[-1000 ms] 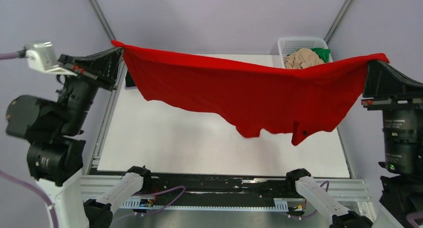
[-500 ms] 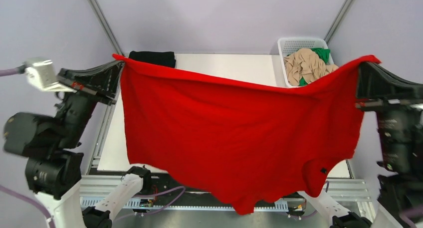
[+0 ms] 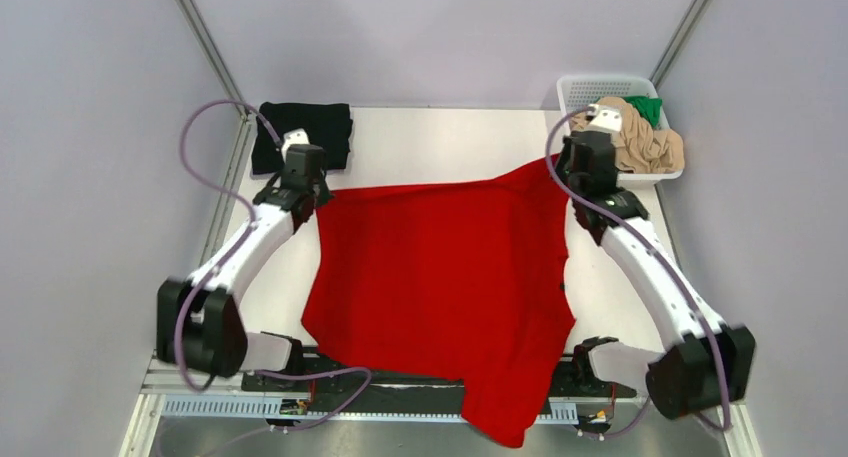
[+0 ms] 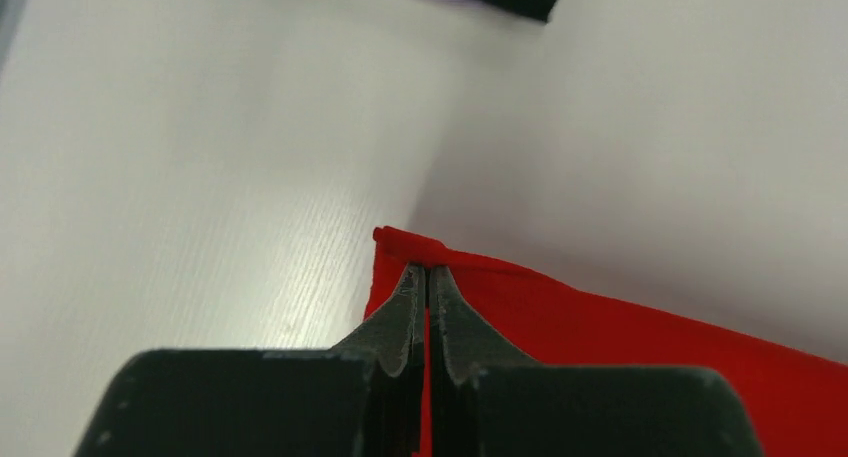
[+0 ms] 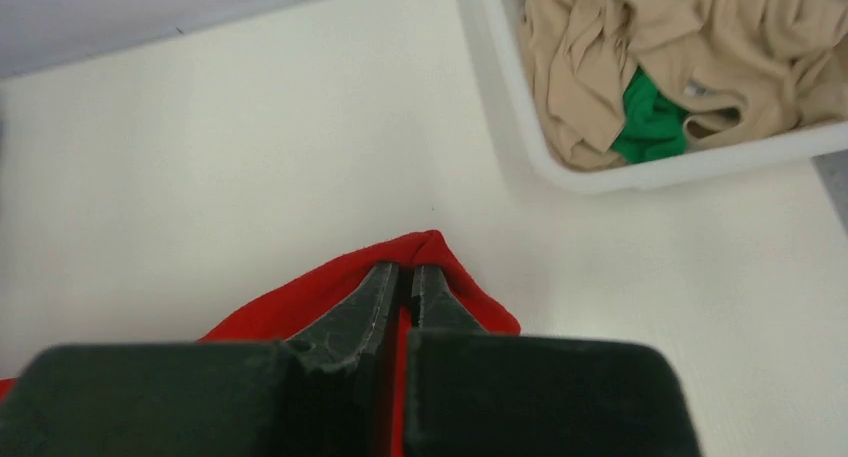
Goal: Fold and stack the t-shirts
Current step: Flatten out the tshirt
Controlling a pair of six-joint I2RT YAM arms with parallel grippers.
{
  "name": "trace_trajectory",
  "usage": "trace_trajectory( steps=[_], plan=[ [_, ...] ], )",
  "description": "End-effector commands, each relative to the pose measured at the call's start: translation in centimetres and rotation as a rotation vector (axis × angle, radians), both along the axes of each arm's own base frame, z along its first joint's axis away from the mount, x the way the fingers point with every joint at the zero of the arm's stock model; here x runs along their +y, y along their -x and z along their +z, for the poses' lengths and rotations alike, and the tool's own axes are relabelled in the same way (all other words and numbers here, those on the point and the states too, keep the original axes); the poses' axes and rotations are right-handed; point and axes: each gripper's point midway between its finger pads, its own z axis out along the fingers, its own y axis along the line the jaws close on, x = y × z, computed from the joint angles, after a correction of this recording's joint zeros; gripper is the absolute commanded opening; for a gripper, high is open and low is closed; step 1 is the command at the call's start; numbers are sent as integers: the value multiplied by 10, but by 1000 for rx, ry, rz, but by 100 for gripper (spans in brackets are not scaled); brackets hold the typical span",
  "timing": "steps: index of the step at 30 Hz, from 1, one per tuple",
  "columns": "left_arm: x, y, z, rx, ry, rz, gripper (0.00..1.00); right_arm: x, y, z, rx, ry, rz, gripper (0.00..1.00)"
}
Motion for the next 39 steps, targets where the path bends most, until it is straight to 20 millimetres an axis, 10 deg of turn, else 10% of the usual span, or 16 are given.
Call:
trace_trajectory(
  steps=[1,7,15,20,22,23,26,31,39],
  plan=[
    [20,-48,-52,45,-40,153,0,4,-49,-28,-28,-72,-70,0],
    [15,-90,-94,129,-35,150,0,18,-105,-105,145,-43,-62,0],
    [18,-120,-107,169,-58,185,5,17,-151,-144,211,-9,-104,1],
    [22,-138,-105,176,-69,233,37,10,-181,-169,290,3,-151,9],
    [25,-142,-94,164,-71,256,65,14,-185,-168,325,-12,-154,37],
    [25,-142,-89,160,-70,260,91,17,-185,-166,328,-23,-143,59],
    [21,-144,-55,93,-34,243,99,26,-167,-166,352,-67,-92,86],
    [7,-124,-7,-10,58,163,100,48,-119,-163,408,-185,25,97],
    [-78,-70,-49,76,330,-217,100,109,-72,-189,526,-399,286,100]
  ],
)
